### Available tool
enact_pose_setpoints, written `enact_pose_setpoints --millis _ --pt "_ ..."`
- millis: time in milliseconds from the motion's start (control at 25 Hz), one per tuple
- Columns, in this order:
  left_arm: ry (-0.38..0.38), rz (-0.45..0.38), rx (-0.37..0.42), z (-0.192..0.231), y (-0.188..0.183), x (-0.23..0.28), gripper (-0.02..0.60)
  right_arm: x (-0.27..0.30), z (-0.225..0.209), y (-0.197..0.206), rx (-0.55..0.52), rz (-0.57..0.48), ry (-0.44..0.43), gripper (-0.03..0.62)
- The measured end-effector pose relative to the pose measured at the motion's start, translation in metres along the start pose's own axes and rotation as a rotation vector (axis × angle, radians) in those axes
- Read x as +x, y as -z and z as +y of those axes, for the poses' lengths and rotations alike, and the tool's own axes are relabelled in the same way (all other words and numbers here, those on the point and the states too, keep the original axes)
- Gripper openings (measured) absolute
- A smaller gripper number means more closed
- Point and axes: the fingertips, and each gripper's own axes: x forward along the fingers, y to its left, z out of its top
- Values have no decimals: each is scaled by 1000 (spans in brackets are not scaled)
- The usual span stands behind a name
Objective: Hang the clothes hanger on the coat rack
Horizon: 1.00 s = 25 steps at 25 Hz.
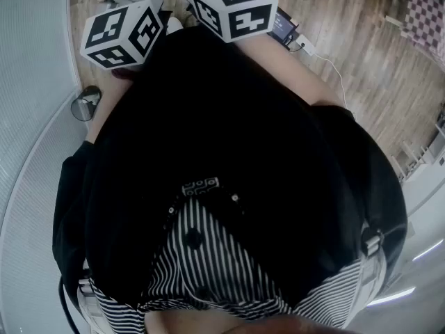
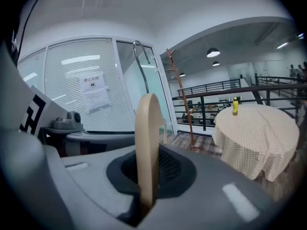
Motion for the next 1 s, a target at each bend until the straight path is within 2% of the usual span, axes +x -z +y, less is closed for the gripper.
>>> enact_pose_setpoints --millis 160,560,720,1000 --pt "-13 -7 -20 -1 -2 2 3 -5 -4 1 0 1 6 14" --pt "17 8 -15 -10 1 5 3 -6 -1 1 16 4 -18 15" --pt "37 -16 -50 -18 -4 10 2 -12 -6 0 16 -1 -15 17" --pt "50 -9 -28 -43 -5 20 2 -30 -25 -4 11 -21 -14 17"
